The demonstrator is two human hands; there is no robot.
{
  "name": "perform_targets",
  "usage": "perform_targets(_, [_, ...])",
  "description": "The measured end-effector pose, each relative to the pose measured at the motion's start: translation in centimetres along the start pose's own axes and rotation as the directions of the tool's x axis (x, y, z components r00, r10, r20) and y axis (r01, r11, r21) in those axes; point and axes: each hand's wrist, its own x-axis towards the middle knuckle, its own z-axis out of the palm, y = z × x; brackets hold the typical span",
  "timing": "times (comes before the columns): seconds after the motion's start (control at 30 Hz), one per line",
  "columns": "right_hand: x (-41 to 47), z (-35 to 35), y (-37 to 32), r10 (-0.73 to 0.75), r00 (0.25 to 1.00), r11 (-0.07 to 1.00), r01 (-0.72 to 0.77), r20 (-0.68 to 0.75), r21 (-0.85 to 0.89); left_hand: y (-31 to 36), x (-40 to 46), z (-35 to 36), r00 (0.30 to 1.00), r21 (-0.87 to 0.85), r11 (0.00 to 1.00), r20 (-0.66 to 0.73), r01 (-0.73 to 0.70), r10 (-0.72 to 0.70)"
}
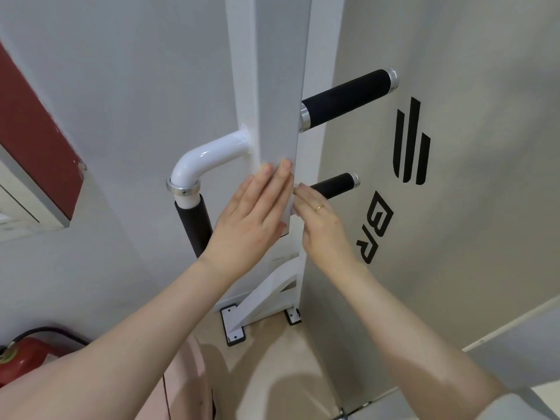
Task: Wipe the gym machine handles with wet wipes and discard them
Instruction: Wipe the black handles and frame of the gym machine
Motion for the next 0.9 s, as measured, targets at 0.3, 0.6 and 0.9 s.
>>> perform_targets(0.3, [1.7, -3.8, 2.6, -0.013, 0.972, 0.995, 0.035, 0.234, -0.089, 0.2, -0.2, -0.3, 1.000, 0.012, 1.000, -0.016, -0.006, 0.007])
perform_targets(0.6, [2.2, -3.7, 4.1, 0.593, 0.804, 0.799, -0.580, -0.046, 0.159, 0.5, -0.2, -0.6, 0.999, -0.001, 1.000, -0.036, -0.019, 0.019])
perform_targets(0.9, [1.7, -1.7, -0.3, 0.667, 0.390, -0.544, -0.327, 0.635, 0.772, 0.0, -0.3, -1.2, 0.999, 0.020, 0.999, 0.014, -0.031, 0.031])
